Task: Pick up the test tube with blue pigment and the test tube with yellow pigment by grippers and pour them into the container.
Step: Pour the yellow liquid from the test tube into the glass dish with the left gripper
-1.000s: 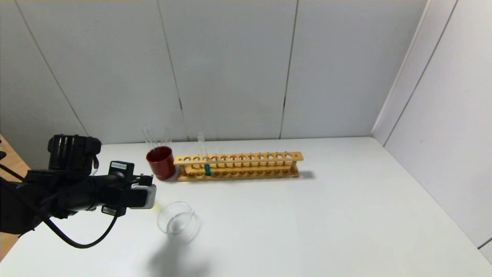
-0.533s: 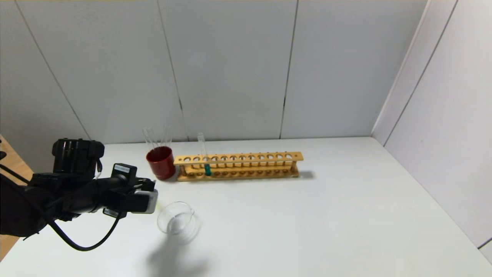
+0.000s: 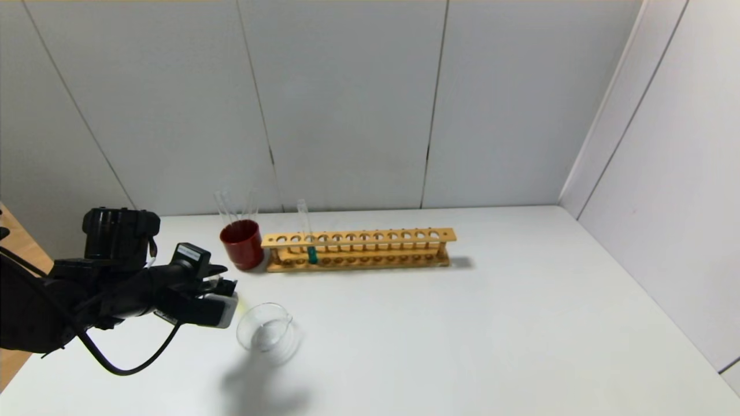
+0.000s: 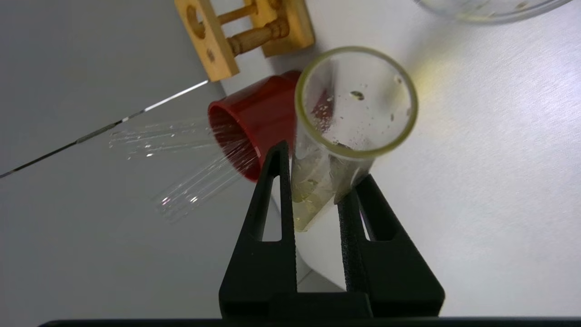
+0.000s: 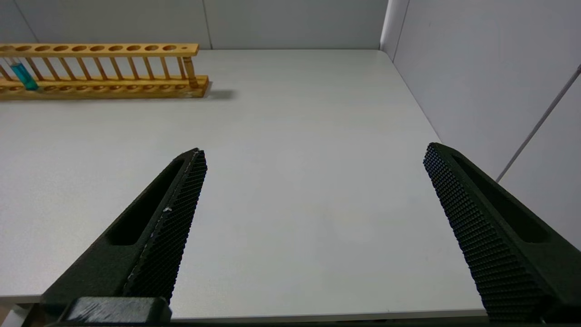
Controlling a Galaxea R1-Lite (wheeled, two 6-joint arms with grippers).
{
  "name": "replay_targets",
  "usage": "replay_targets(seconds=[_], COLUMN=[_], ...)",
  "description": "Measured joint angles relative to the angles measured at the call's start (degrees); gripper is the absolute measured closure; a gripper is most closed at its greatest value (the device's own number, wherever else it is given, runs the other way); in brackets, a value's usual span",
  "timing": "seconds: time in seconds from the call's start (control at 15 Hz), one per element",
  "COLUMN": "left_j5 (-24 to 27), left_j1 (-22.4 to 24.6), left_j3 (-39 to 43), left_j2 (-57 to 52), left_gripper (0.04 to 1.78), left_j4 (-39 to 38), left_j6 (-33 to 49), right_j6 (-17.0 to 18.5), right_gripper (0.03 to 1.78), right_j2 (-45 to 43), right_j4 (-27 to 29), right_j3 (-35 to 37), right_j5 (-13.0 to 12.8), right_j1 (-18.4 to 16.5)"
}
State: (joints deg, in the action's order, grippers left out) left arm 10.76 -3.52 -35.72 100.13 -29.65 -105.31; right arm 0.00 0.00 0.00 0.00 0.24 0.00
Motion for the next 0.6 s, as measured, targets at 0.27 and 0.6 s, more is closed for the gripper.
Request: replay_targets(seconds=[0.27, 0.6], left_j5=[-3.24, -4.73], left_j1=[-0.28, -2.73], left_j3=[-0.17, -0.52], left_j2=[1.71, 4.33], left_gripper=[1.50, 1.50], left_j4=[-3.71, -4.00], left_j6=[-0.15, 0.18], right_j6=[0.00, 0.00], right_gripper=[0.06, 0.06], right_j2=[0.00, 0.00], right_j4=[0.00, 0.00], right_j3=[0.00, 0.00], right_j5=[-0.02, 0.00], right_j1=[0.00, 0.00])
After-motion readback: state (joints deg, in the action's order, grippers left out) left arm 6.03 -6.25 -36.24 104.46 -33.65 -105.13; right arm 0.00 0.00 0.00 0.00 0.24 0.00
